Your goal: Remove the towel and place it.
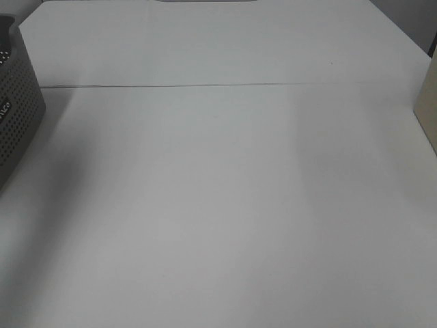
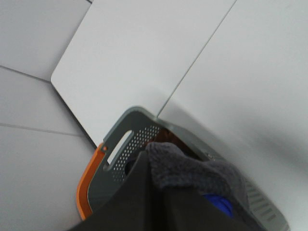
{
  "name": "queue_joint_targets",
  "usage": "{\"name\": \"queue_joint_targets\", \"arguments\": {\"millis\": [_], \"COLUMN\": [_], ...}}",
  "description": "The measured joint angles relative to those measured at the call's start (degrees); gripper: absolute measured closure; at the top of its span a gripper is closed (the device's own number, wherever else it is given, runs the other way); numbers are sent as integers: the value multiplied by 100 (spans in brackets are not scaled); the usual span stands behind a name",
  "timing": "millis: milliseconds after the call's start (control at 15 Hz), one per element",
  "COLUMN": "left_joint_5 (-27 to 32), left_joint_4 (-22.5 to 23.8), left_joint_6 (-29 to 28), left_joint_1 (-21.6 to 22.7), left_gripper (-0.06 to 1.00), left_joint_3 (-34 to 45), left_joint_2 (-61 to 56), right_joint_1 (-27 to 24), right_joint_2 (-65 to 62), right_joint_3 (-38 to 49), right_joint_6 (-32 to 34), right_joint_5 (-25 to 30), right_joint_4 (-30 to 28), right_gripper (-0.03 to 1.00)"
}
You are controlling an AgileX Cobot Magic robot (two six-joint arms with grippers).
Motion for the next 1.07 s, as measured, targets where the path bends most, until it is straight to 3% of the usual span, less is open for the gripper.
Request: {"name": "queue_joint_targets", "arguments": {"millis": [200,333,400,533,600,733,800,867,1067], "left_joint_5": [11,34,52,52,52,52,52,17,-573], "left_joint_4": [183,241,264,275,275,275,275,281,172], "left_joint_6": [-34,-34,-34,-34,-34,-34,-34,-34,-29], "left_joint_1": [-848,-1501,-1776,-2263,-2355,-2733,-2916,-3008,-3260], "left_gripper": [94,94,94,94,94,94,94,94,94], "left_joint_3": [-160,-160,-160,-160,-160,-160,-160,-160,-160], "left_joint_2": [0,6,6,11,11,11,11,11,11], "right_joint_1": [0,0,0,0,0,0,0,0,0], "right_joint_2": [0,286,630,1461,1673,2813,3598,4177,5621], "right_joint_3": [-11,-46,-46,-46,-46,-52,-74,-80,-195], "right_joint_6": [0,-309,-739,-2160,-2498,-4400,-5901,-6939,-9099], "right_joint_5": [-40,-756,-1152,-1879,-2000,-2194,-1937,-1627,-917], "right_joint_4": [6,561,1186,2636,2951,4566,5569,6251,7861], "right_gripper": [23,23,23,23,23,23,23,23,23]}}
